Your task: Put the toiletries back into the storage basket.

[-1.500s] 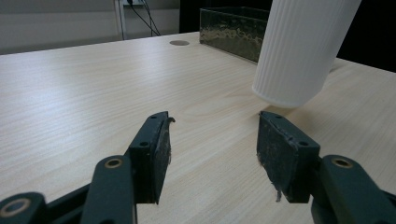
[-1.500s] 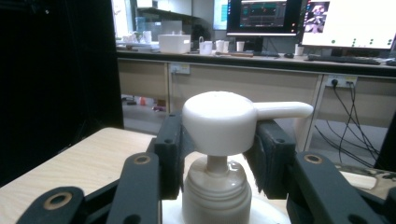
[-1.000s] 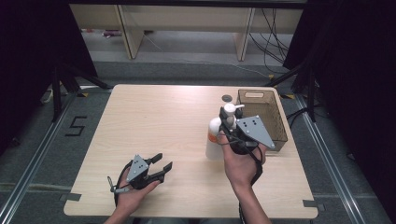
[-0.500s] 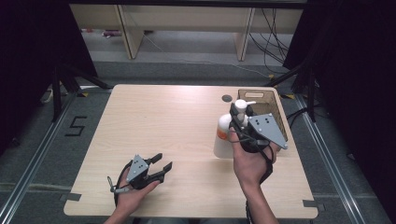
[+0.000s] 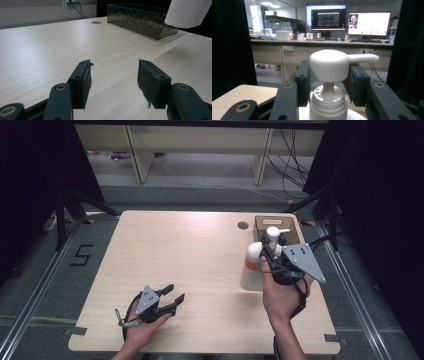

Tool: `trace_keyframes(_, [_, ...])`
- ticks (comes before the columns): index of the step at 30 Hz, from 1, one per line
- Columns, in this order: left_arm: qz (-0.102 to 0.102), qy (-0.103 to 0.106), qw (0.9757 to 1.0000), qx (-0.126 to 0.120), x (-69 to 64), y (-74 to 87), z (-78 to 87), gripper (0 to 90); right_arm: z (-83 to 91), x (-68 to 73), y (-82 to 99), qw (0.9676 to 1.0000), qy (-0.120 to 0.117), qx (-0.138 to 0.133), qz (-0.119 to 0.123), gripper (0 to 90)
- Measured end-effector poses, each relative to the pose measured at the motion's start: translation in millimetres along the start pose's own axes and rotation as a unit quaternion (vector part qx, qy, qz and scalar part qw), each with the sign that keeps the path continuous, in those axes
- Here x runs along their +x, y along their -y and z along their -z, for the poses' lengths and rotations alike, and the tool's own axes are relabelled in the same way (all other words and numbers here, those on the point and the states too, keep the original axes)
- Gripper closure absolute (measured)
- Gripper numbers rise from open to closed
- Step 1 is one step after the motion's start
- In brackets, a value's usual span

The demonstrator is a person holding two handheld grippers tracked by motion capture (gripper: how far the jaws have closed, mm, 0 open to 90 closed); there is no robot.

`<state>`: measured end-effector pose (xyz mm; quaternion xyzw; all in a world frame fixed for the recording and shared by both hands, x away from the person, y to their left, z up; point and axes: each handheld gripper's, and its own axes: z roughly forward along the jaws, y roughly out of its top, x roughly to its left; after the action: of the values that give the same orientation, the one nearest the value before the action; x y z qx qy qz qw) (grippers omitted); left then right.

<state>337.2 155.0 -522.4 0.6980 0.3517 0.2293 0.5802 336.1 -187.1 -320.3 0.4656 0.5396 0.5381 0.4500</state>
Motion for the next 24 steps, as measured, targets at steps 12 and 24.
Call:
trace_keyframes(12, [0.001,0.0,1.0,0.0,0.0,0.0,0.0,43.9,4.8,-14.0,-5.9,0.9998,0.018,-0.008,-0.002,60.1])
trace_keyframes(24, [0.0,-0.005,1.0,0.006,-0.4,-0.5,0.9,43.9,6.7,-23.3,-11.3,0.9993,0.032,-0.021,0.0,60.1])
